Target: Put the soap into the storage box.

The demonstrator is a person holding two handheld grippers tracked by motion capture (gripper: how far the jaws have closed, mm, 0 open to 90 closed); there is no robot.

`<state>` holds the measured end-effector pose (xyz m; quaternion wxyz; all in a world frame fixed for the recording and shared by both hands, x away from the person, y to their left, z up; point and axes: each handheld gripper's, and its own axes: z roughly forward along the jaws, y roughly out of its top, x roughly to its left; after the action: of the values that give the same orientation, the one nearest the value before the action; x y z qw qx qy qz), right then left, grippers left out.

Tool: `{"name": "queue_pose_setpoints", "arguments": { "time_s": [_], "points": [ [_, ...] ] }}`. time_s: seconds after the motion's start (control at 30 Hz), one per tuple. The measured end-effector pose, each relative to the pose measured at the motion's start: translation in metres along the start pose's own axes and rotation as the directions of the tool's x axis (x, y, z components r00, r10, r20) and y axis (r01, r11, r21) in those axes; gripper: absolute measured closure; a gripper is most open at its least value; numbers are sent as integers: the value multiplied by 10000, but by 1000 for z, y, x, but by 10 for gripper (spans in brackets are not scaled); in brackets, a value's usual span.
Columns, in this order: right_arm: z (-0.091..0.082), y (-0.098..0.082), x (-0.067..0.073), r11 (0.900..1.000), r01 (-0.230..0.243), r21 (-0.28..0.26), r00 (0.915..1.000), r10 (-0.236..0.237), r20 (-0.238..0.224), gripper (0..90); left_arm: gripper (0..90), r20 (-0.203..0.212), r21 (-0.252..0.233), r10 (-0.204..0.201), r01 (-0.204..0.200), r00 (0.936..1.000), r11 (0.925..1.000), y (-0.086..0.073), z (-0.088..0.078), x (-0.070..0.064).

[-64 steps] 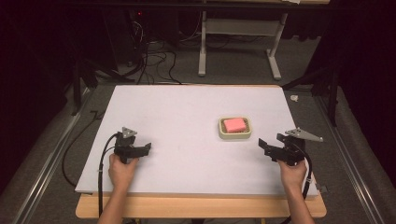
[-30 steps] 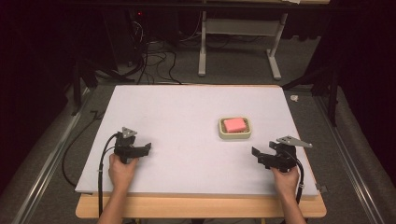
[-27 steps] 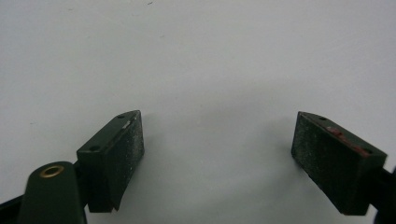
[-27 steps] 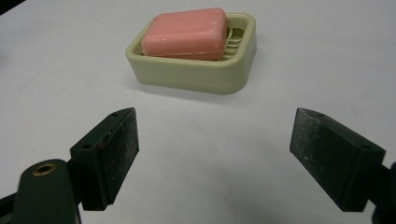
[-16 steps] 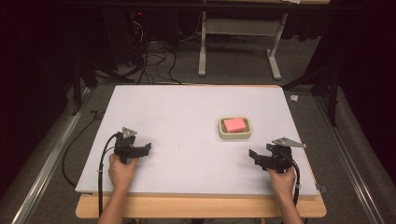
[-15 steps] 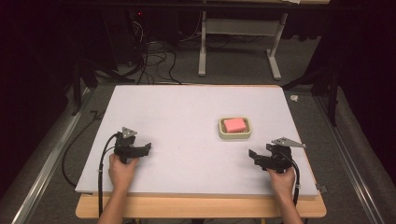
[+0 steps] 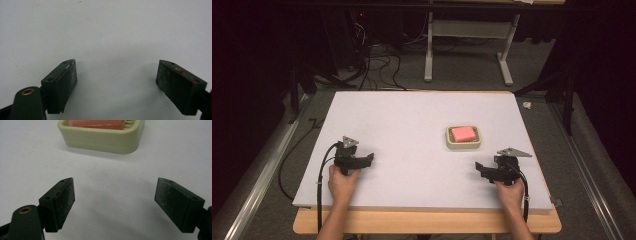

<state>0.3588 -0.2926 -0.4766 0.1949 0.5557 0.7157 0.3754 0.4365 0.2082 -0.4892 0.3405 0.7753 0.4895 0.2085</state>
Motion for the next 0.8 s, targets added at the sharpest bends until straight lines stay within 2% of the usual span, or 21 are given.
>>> {"name": "queue_pose_setpoints", "arguments": {
  "time_s": [0.23,0.8],
  "points": [
    [4,-1,1,9998,-6,184,9999,4,121,173,175,0,-3,1,-1,10000,10000,0,0,0],
    [10,0,8,9968,477,642,9968,-516,614,169,175,-1,-2,2,-2,10000,10000,0,0,0]
  ]
}}
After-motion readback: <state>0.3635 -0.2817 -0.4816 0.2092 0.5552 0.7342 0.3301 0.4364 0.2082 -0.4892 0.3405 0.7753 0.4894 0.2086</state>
